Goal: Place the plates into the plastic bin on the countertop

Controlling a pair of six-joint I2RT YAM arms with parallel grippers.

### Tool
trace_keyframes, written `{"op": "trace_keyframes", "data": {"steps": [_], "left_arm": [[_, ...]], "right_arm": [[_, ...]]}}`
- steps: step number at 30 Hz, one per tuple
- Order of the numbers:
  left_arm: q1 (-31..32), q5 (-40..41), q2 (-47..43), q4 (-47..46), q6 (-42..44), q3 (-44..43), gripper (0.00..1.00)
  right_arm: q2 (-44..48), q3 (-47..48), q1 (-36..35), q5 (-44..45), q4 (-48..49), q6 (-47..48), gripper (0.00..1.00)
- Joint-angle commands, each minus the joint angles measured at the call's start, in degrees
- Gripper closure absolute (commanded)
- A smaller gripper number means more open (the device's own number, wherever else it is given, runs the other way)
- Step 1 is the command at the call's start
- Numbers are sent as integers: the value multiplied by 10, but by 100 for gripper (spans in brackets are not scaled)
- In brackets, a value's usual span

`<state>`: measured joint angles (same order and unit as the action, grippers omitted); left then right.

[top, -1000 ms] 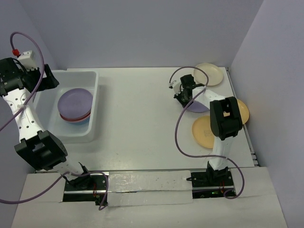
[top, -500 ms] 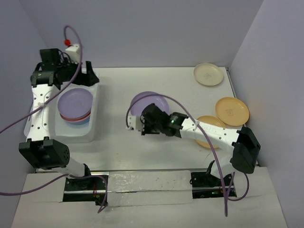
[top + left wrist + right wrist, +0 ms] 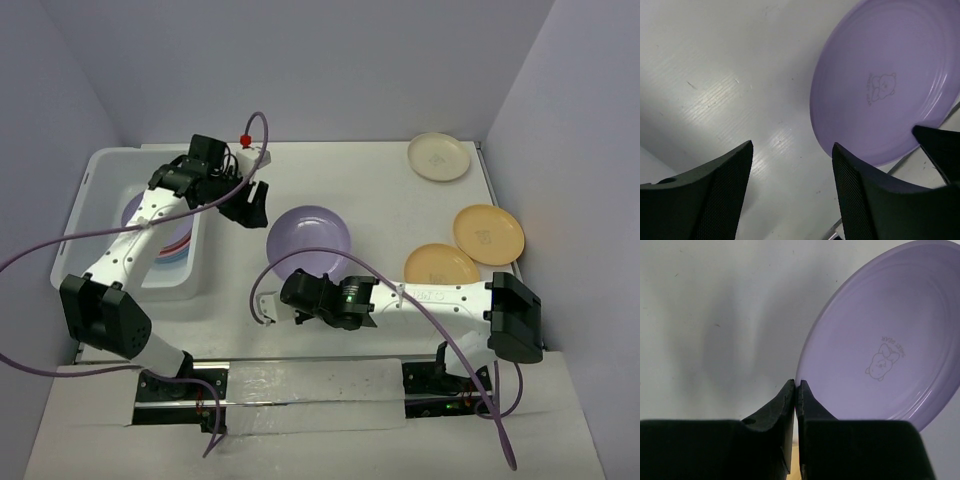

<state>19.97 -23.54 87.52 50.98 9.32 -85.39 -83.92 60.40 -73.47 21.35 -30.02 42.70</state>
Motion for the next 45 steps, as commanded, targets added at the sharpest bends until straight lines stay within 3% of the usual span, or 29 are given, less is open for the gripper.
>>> {"op": "trace_keyframes", "data": {"steps": [1, 9, 15, 21, 24, 25, 27, 30, 31, 39, 45], "left_arm": [[24, 12, 2, -23, -7, 18, 30], [35, -5, 10, -45, -19, 40, 33], [35, -7, 26, -65, -37, 45, 45], [31, -27, 37, -71, -54, 35, 93], [27, -43, 33, -71, -56, 35, 100], [22, -48, 28, -72, -57, 33, 100], [-4, -55, 20, -69, -59, 27, 100], [-62, -64, 5, -59, -57, 3, 100], [-80, -61, 0, -54, -55, -11, 100], [-328, -51, -15, -18, -41, -121, 100], [-483, 1, -11, -29, -9, -122, 100]], "right_arm": [[16, 25, -16, 48, 15, -3, 100], [25, 37, -27, 50, 14, -8, 100], [33, 51, -41, 53, 11, -16, 100], [35, 45, -49, 62, 17, -20, 100], [36, 41, -50, 75, 25, -30, 98], [34, 41, -50, 78, 27, -38, 87], [37, 36, -47, 79, 25, -49, 44], [56, 26, -29, 73, 26, -79, 8], [64, 24, -15, 67, 23, -92, 1], [121, 15, 197, -68, -34, -209, 0], [167, -69, 332, -133, -57, -280, 0]]}}
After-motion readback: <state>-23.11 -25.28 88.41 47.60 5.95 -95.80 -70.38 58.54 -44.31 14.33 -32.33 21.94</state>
